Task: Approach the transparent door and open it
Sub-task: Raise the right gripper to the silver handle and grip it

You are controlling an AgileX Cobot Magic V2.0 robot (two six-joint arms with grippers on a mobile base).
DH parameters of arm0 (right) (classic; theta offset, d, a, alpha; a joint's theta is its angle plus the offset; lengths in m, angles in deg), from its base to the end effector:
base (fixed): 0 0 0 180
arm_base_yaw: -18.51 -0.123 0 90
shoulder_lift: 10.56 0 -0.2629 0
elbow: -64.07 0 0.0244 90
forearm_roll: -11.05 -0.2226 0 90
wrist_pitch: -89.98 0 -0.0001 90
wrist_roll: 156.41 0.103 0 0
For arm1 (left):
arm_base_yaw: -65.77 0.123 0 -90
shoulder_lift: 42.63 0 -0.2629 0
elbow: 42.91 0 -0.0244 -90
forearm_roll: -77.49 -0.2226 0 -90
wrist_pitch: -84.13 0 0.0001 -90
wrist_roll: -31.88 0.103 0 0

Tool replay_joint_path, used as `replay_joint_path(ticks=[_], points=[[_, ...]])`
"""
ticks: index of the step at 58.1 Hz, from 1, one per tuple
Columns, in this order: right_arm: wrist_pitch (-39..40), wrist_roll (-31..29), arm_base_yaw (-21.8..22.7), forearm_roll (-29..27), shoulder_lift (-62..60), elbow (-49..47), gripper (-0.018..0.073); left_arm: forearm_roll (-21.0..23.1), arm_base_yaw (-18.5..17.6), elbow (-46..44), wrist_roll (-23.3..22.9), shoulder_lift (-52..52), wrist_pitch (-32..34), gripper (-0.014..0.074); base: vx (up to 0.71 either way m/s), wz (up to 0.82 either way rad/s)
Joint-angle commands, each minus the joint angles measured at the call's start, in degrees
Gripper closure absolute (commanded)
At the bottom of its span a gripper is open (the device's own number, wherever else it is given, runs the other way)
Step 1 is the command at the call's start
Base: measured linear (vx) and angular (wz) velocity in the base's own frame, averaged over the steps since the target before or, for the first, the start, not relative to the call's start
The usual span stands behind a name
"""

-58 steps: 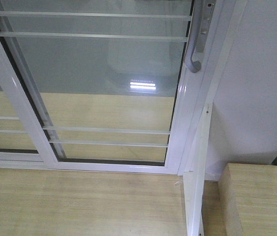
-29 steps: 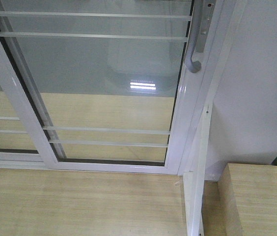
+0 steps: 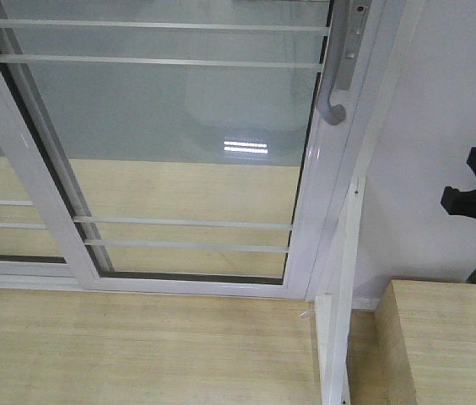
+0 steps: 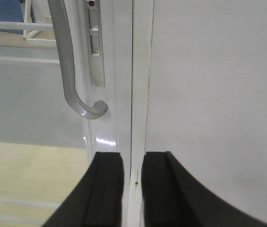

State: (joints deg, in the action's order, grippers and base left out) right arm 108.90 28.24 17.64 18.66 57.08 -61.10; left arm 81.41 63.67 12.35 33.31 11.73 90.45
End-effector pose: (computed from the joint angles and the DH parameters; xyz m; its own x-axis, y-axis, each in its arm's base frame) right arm 0.2007 0.0075 0.2427 -0.2341 -0.0481 -0.9710 -0.0674 0.9972 -0.0331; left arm 0.1648 -0.0053 0.2611 -0.2312 -0.0346 -0.9723 0.0194 0.9990 -0.0401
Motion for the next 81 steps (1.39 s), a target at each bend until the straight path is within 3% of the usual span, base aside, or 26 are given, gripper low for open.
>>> replay_joint_path(ticks=[1, 5, 11, 30, 37, 49, 81], points=[[11.79, -0.10, 0.10, 4.99, 2.69, -2.03, 0.0162, 0.14, -0.29, -2.10, -0.52, 0.67, 6.53, 0.0250, 0.00, 0.00], [16.32, 1.65, 0.10, 9.49, 5.67, -2.55, 0.0113, 0.14, -0.29, -2.10, -0.52, 0.79, 6.77, 0.0194, 0.00, 0.00], [16.68, 8.37, 0.10, 14.06, 10.84, -6.41, 0.0106, 0.14, -0.29, -2.10, -0.52, 0.79, 6.77, 0.0150, 0.00, 0.00], [18.11, 15.11, 0.02, 23.40, 28.44, -26.28, 0.0106, 0.14, -0.29, -2.10, -0.52, 0.79, 6.58, 0.0149, 0.00, 0.00], [17.50, 17.61, -2.27, 27.08, 33.95, -33.63, 0.0106, 0.14, -0.29, -2.10, -0.52, 0.79, 6.58, 0.0149, 0.00, 0.00], [14.74, 16.35, -6.18, 24.78, 42.90, -44.76, 0.0106, 0.14, -0.29, -2.10, -0.52, 0.79, 6.52, 0.0149, 0.00, 0.00], [11.90, 16.54, -6.18, 23.34, 57.73, -62.24, 0.0149, 0.14, -0.29, -2.10, -0.52, 0.79, 6.47, 0.0149, 0.00, 0.00]])
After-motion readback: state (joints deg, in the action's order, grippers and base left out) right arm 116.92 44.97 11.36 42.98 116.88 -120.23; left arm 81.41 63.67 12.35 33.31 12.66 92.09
